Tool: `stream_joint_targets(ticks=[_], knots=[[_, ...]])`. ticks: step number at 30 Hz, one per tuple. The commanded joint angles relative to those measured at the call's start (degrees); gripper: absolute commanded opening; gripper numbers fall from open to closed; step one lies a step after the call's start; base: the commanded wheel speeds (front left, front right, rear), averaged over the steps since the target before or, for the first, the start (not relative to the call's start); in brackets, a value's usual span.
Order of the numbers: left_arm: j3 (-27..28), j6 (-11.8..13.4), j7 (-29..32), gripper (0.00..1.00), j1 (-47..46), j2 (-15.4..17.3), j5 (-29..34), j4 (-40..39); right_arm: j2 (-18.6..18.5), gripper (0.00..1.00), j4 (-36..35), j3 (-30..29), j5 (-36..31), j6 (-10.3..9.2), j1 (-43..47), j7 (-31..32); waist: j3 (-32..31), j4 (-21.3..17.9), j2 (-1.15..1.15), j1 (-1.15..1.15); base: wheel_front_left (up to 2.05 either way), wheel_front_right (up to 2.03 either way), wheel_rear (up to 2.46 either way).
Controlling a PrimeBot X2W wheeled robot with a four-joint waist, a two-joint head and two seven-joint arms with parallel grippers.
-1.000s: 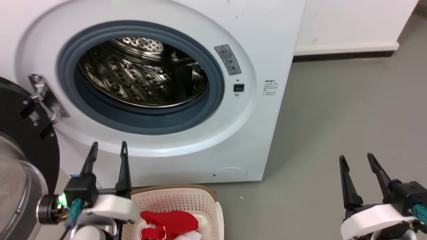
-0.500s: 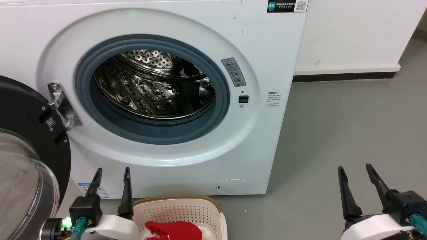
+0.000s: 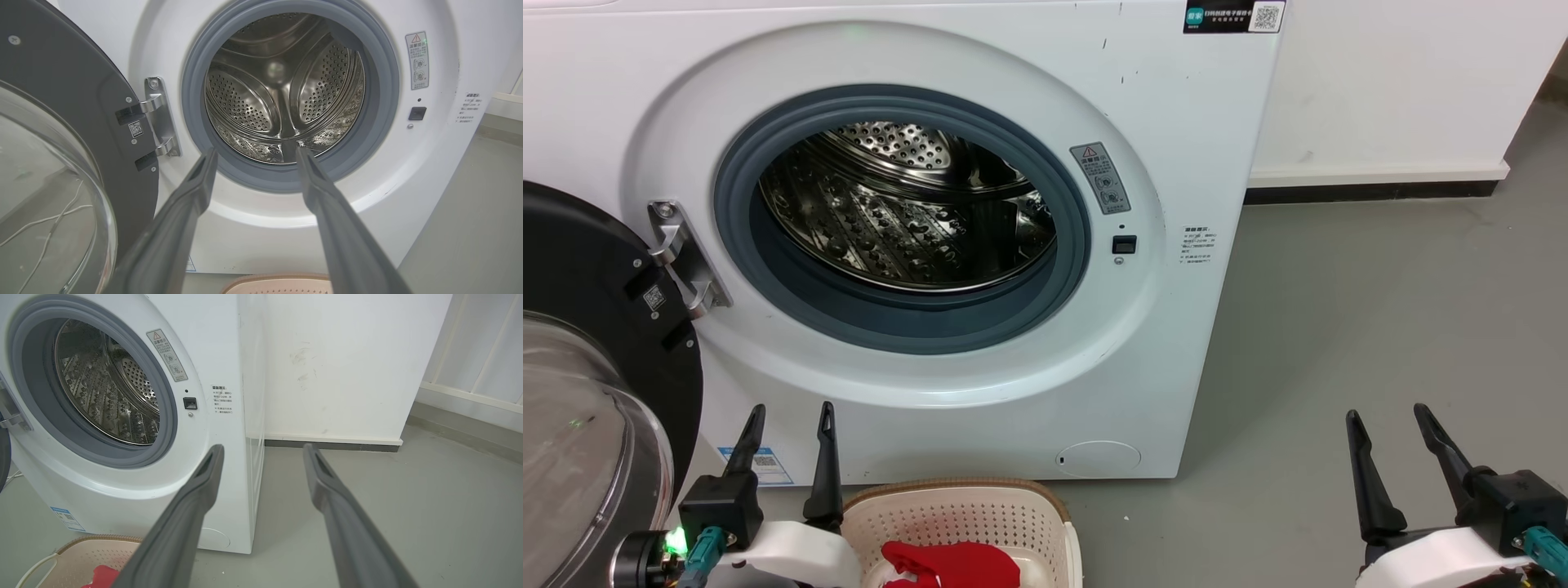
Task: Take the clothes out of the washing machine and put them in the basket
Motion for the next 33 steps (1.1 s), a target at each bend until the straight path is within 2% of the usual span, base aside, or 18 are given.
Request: stream_joint_targets(ticks=[1,11,12,15,33], knots=[[0.0,0.1,0.2,1.00,0.4,0.1,-0.2,-0.3,0.0,1.00,0.2,0.1,0.2,-0.02,0.2,-0.1,0.0,0.0,0.00,0.00,0.00,0.00,0.00],[-0.2,0.8,0.2,1.00,0.8,0.0,-0.6,-0.1,0.0,1.00,0.5,0.5,0.3,-0.02,-0.4,-0.2,0.1,-0.3,0.00,0.00,0.00,0.00,0.00],[-0.3,0.6,0.4,0.00,0.3,0.0,-0.7,0.0,0.0,0.00,0.3,0.4,0.1,0.00,-0.2,-0.1,0.1,-0.3,0.00,0.00,0.00,0.00,0.00],[-0.3,0.4,0.6,0.00,0.6,-0.6,-1.1,1.3,0.0,0.00,1.6,0.6,0.4,0.00,0.2,-0.1,0.1,-0.3,0.00,0.00,0.00,0.00,0.00],[2.4,-2.5,4.4,0.00,-1.3,-2.4,-19.9,3.2,-1.0,0.00,5.6,0.7,22.6,0.00,-3.0,1.0,0.5,-0.1,0.00,0.00,0.00,0.00,0.00]])
